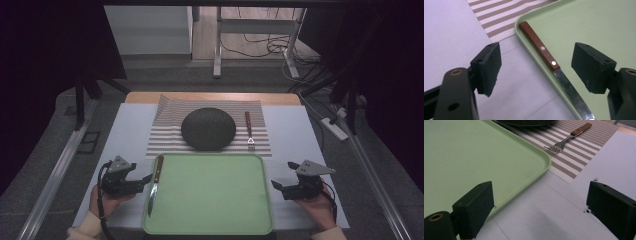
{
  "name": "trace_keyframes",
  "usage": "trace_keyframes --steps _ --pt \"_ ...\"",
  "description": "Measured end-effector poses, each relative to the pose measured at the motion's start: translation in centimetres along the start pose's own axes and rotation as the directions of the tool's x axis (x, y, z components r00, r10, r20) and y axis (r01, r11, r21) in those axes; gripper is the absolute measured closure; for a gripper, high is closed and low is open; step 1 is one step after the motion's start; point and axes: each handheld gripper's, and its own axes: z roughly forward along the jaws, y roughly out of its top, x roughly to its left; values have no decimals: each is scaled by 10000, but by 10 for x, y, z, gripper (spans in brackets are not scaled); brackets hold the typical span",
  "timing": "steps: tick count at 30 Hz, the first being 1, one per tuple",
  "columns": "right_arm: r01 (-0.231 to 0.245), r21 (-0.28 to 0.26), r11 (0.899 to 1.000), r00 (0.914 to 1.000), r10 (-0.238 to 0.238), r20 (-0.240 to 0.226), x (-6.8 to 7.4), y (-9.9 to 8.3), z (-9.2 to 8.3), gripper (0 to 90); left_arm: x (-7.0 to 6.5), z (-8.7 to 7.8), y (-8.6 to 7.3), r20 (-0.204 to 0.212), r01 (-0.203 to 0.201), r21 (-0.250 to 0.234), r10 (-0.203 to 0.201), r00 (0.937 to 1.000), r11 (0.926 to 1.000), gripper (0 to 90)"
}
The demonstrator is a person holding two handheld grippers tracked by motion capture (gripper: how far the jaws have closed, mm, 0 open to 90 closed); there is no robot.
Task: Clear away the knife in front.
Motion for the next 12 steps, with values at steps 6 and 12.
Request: trace_keyframes --steps 6,12 --pt "34 -10 10000 10000 -34 18 0 0 0 76 0 1 1 -30 -64 10 64 10000 10000 241" --pt "53 -19 10000 10000 -53 34 0 0 0 76 0 1 1 -36 -63 75 63 10000 10000 235"
